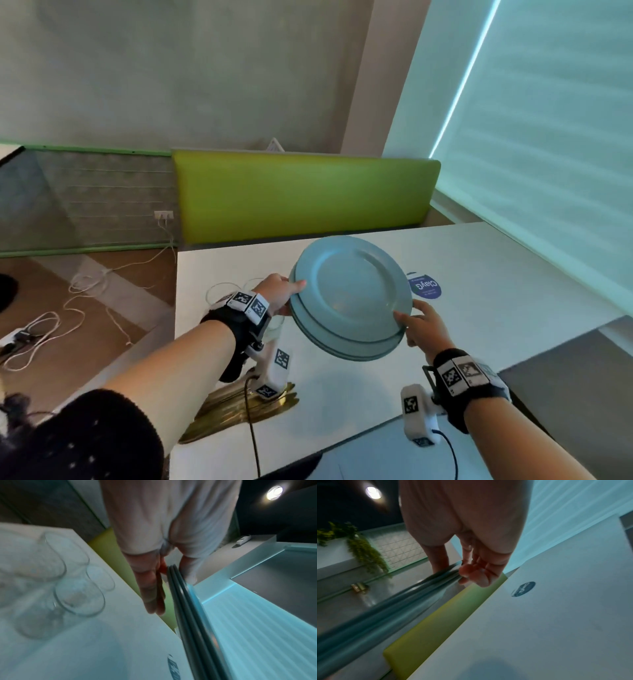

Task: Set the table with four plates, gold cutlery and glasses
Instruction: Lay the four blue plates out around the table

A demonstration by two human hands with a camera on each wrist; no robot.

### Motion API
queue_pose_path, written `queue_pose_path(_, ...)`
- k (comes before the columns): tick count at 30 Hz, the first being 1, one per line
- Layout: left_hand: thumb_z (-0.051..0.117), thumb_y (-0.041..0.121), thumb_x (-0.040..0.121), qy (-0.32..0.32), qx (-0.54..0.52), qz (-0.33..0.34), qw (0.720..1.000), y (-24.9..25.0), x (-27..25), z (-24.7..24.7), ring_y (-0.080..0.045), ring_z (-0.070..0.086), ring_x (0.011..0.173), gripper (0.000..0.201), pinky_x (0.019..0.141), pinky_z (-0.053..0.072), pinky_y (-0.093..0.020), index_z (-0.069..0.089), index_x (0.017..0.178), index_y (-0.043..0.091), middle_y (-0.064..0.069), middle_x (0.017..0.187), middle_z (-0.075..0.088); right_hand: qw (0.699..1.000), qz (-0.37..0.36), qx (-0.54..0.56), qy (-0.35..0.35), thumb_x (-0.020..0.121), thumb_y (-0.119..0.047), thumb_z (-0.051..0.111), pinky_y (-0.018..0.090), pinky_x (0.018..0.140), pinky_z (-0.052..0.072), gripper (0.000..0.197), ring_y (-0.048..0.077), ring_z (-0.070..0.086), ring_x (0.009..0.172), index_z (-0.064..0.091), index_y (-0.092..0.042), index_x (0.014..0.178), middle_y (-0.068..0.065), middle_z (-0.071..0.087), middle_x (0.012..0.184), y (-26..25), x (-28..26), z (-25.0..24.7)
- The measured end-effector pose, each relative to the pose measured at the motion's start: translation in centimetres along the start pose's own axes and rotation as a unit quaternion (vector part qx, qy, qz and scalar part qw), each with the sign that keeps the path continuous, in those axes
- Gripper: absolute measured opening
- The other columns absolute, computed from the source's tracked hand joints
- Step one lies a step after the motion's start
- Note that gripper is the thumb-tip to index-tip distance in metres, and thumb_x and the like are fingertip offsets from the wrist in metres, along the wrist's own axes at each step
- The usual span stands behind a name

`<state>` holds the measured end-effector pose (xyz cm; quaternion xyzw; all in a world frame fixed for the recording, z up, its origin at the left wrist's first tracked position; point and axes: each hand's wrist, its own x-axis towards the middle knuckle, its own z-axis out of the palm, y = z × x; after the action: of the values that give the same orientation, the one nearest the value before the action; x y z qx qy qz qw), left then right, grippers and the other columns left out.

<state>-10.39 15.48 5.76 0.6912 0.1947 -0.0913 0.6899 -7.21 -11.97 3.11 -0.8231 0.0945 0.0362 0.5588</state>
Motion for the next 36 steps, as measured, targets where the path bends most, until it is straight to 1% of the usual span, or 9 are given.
queue_pose_path(2,0.057,0.019,0.093,-0.013,-0.056,-0.011,0.998,-0.1,-0.2,2.3,-0.022,0.063,0.063,0.022,0.056,0.056,-0.033,0.059,0.091,-0.003,-0.014,0.082,0.064,0.999,0.022,0.028,0.012,0.088,-0.005,0.061,0.022,0.038,0.031,0.034,0.017,0.036,0.040,0.051,-0.001,0.121,0.009,0.050,0.060,1.0,0.5,-1.3)
queue_pose_path(4,0.054,0.022,0.094,-0.016,-0.095,-0.022,0.995,0.0,0.1,4.3,-0.025,0.062,0.068,0.026,0.058,0.053,-0.034,0.057,0.100,-0.003,-0.014,0.082,0.064,0.998,0.042,0.050,0.015,0.089,-0.006,0.060,0.022,0.038,0.031,0.033,0.019,0.036,0.044,0.051,-0.001,0.120,0.010,0.049,0.061,1.8,1.0,-2.4)
queue_pose_path(8,0.051,0.026,0.096,-0.007,-0.124,-0.043,0.991,0.2,1.6,7.4,-0.026,0.062,0.070,0.029,0.060,0.054,-0.036,0.057,0.094,-0.002,-0.015,0.085,0.064,0.993,0.071,0.089,0.012,0.089,-0.004,0.059,0.023,0.042,0.030,0.029,0.015,0.038,0.040,0.052,-0.002,0.117,0.009,0.048,0.060,3.3,2.8,-4.7)
queue_pose_path(12,0.046,0.026,0.097,0.016,-0.097,-0.048,0.994,-0.1,4.0,10.5,-0.030,0.062,0.083,0.029,0.084,0.053,-0.045,0.057,0.081,0.005,-0.018,0.091,0.063,0.989,0.088,0.119,-0.001,0.090,-0.002,0.058,0.028,0.049,0.035,0.025,0.019,0.044,0.052,0.050,-0.006,0.113,0.009,0.053,0.068,4.0,5.1,-7.2)
queue_pose_path(16,0.044,0.021,0.096,0.049,-0.077,-0.042,0.995,-0.5,5.5,12.6,-0.028,0.058,0.083,0.018,0.083,0.051,-0.041,0.053,0.085,0.011,-0.010,0.082,0.057,0.984,0.105,0.141,-0.016,0.091,0.002,0.054,0.028,0.048,0.046,0.032,0.023,0.053,0.059,0.048,-0.002,0.122,0.012,0.058,0.074,4.6,7.8,-9.1)
queue_pose_path(21,0.045,0.038,0.071,0.146,-0.050,-0.033,0.988,-5.3,11.4,10.7,-0.042,0.064,0.101,0.038,0.088,0.050,-0.061,0.059,0.090,0.008,-0.026,0.110,0.065,0.968,0.131,0.208,-0.039,0.092,0.009,0.044,0.026,0.043,0.055,0.036,0.028,0.056,0.068,0.044,0.008,0.129,0.014,0.058,0.082,5.3,10.1,-10.1)
queue_pose_path(27,0.042,0.022,0.093,0.298,-0.012,-0.042,0.954,-1.4,7.0,7.4,-0.040,0.058,0.110,0.042,0.094,0.049,-0.042,0.051,0.125,-0.003,-0.024,0.124,0.058,0.952,0.146,0.266,-0.039,0.094,0.011,0.039,0.021,0.036,0.051,0.034,0.027,0.053,0.068,0.046,0.005,0.127,0.013,0.056,0.081,6.3,10.2,-9.9)
queue_pose_path(33,0.038,0.020,0.098,0.373,0.021,-0.052,0.926,0.2,7.0,2.9,-0.039,0.048,0.124,0.046,0.096,0.040,-0.038,0.040,0.136,-0.004,-0.024,0.138,0.048,0.944,0.181,0.277,-0.008,0.094,0.012,0.036,0.022,0.034,0.050,0.021,0.027,0.052,0.068,0.051,-0.003,0.099,0.014,0.053,0.081,8.6,8.7,-8.7)
queue_pose_path(36,0.038,0.021,0.098,0.369,0.025,-0.040,0.928,0.5,7.2,1.3,-0.039,0.051,0.122,0.045,0.096,0.042,-0.039,0.041,0.136,-0.004,-0.023,0.136,0.050,0.943,0.195,0.271,0.005,0.094,0.012,0.037,0.024,0.034,0.050,0.027,0.028,0.052,0.067,0.049,-0.001,0.115,0.014,0.053,0.079,9.8,7.4,-7.6)
